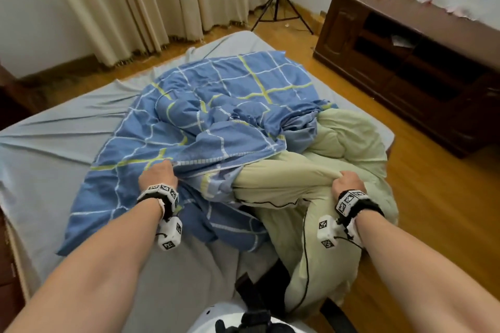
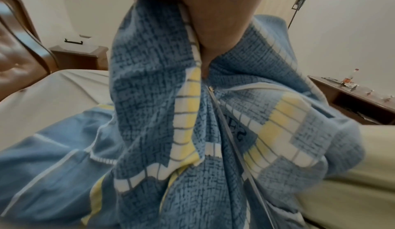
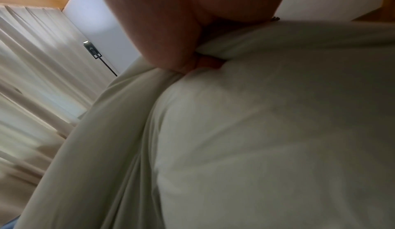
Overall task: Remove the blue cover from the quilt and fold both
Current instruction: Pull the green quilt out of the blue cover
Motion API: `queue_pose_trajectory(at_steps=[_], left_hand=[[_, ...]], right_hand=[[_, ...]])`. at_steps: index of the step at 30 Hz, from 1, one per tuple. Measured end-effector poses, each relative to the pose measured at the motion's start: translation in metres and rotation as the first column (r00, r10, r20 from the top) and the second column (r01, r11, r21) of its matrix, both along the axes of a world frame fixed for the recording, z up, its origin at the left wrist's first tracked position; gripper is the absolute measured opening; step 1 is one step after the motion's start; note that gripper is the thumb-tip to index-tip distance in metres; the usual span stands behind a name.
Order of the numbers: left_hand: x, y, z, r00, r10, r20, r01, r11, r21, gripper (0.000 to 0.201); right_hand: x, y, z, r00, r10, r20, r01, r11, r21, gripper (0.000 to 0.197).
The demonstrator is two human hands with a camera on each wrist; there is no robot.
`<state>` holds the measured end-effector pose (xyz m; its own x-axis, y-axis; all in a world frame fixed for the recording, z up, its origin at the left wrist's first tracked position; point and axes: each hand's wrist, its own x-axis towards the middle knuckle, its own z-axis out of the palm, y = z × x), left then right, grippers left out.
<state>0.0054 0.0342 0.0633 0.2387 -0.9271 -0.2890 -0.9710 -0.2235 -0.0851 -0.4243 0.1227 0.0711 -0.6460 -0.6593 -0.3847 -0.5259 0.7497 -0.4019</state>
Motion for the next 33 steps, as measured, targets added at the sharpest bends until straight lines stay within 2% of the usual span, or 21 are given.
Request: queue_pose_trajectory(at_steps=[4, 6, 9, 12, 15, 17, 19, 21, 24, 26, 27, 28, 30, 32, 33], left_hand=[[0.028, -0.029, 0.022, 0.999, 0.023, 0.026, -0.021, 0.997, -0.076, 0.018], [0.031, -0.039, 0.021, 0.997, 0.063, -0.036, -0.066, 0.995, -0.071, 0.013], [0.022, -0.045, -0.002, 0.984, 0.073, -0.160, -0.076, 0.997, -0.014, 0.018], [0.009, -0.043, -0.018, 0.976, 0.038, -0.212, -0.022, 0.997, 0.078, 0.026], [-0.003, -0.051, -0.026, 0.971, -0.030, -0.238, 0.051, 0.995, 0.085, 0.028], [-0.008, -0.057, -0.034, 0.967, -0.020, -0.255, 0.041, 0.996, 0.078, 0.037], [-0.014, -0.060, -0.043, 0.956, -0.020, -0.294, 0.031, 0.999, 0.031, 0.055], [-0.025, -0.059, -0.053, 0.953, -0.097, -0.288, 0.078, 0.994, -0.077, 0.069], [-0.047, -0.057, -0.067, 0.931, -0.327, -0.163, 0.295, 0.936, -0.192, 0.070], [-0.064, -0.058, -0.078, 0.865, -0.486, -0.127, 0.464, 0.870, -0.168, 0.066], [-0.072, -0.056, -0.085, 0.826, -0.548, -0.131, 0.533, 0.836, -0.132, 0.067], [-0.079, -0.055, -0.091, 0.794, -0.591, -0.143, 0.584, 0.807, -0.089, 0.069], [-0.092, -0.052, -0.105, 0.754, -0.626, -0.198, 0.642, 0.767, 0.020, 0.076], [-0.102, -0.051, -0.117, 0.748, -0.608, -0.266, 0.656, 0.739, 0.152, 0.084], [-0.105, -0.050, -0.122, 0.754, -0.596, -0.274, 0.652, 0.729, 0.207, 0.088]], right_hand=[[0.009, -0.011, 0.003, 0.998, -0.061, -0.009, 0.062, 0.998, 0.032, 0.041], [0.015, -0.016, -0.002, 0.995, -0.098, 0.002, 0.098, 0.995, 0.034, 0.043], [0.032, -0.023, -0.010, 0.989, -0.147, 0.006, 0.147, 0.988, 0.057, 0.044], [0.049, -0.021, -0.020, 0.984, -0.176, 0.006, 0.174, 0.977, 0.120, 0.038], [0.062, -0.019, -0.025, 0.984, -0.177, 0.006, 0.174, 0.972, 0.156, 0.034], [0.066, -0.020, -0.027, 0.983, -0.181, -0.023, 0.183, 0.971, 0.153, 0.033], [0.072, -0.023, -0.030, 0.978, -0.200, -0.054, 0.205, 0.972, 0.118, 0.036], [0.080, -0.028, -0.035, 0.974, -0.186, -0.127, 0.193, 0.980, 0.046, 0.041], [0.097, -0.042, -0.047, 0.952, -0.012, -0.306, -0.005, 0.998, -0.056, 0.053], [0.110, -0.057, -0.056, 0.908, 0.135, -0.397, -0.195, 0.974, -0.115, 0.057], [0.117, -0.064, -0.062, 0.882, 0.242, -0.405, -0.298, 0.951, -0.082, 0.060], [0.125, -0.072, -0.069, 0.848, 0.374, -0.376, -0.406, 0.914, -0.008, 0.065], [0.142, -0.081, -0.084, 0.743, 0.617, -0.260, -0.595, 0.786, 0.166, 0.078], [0.153, -0.085, -0.103, 0.668, 0.727, -0.159, -0.677, 0.682, 0.278, 0.093], [0.153, -0.083, -0.115, 0.656, 0.742, -0.137, -0.679, 0.660, 0.321, 0.098]])
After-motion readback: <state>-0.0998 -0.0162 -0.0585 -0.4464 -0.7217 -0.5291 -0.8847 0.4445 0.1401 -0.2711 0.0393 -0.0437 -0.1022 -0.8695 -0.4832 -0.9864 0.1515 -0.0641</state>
